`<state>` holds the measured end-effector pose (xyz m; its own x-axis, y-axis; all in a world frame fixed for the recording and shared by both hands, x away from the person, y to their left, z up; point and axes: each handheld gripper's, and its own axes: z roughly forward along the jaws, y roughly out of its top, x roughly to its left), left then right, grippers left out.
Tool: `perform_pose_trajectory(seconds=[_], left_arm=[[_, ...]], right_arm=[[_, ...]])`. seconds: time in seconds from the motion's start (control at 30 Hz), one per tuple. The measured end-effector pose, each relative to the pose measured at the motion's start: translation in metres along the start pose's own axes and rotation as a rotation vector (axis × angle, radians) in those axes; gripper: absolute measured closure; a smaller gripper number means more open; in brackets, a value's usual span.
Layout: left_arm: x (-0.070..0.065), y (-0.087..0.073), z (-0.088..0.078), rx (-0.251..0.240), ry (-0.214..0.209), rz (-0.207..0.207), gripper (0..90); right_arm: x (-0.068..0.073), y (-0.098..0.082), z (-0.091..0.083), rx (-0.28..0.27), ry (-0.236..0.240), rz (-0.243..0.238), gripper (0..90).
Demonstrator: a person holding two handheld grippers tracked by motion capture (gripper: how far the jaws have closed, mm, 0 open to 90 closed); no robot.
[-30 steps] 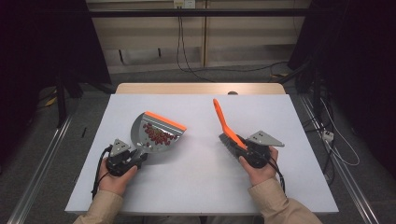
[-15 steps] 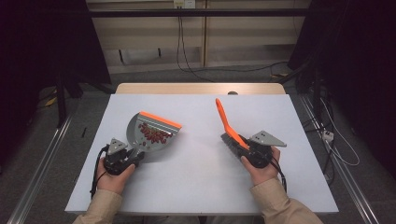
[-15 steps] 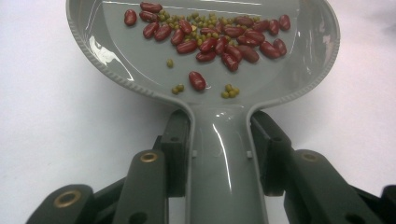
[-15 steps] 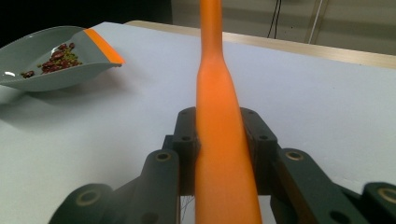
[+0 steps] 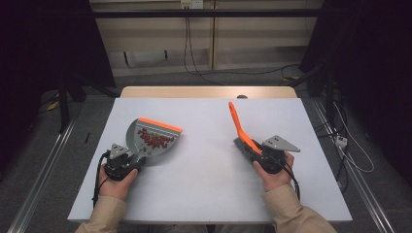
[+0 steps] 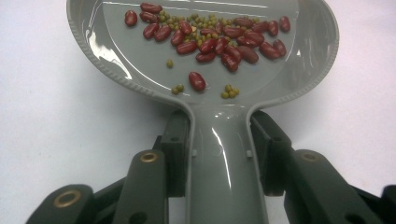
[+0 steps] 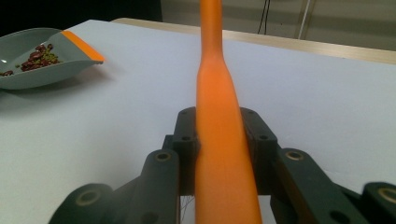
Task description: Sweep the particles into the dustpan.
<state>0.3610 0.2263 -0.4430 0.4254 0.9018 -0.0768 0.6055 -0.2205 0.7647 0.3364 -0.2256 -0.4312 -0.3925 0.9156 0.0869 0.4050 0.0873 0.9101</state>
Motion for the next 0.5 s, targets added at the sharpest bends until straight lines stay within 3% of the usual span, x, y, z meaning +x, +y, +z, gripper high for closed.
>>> perform_pose_trajectory(seconds=[0.5], left_arm=[[0.0049,-0.0019,-0.0002,0.030,0.043,-0.038,62.6]], right_arm=[[-0.0012,-0.0007,0.0016,0.000,-0.010,0.001,71.3]])
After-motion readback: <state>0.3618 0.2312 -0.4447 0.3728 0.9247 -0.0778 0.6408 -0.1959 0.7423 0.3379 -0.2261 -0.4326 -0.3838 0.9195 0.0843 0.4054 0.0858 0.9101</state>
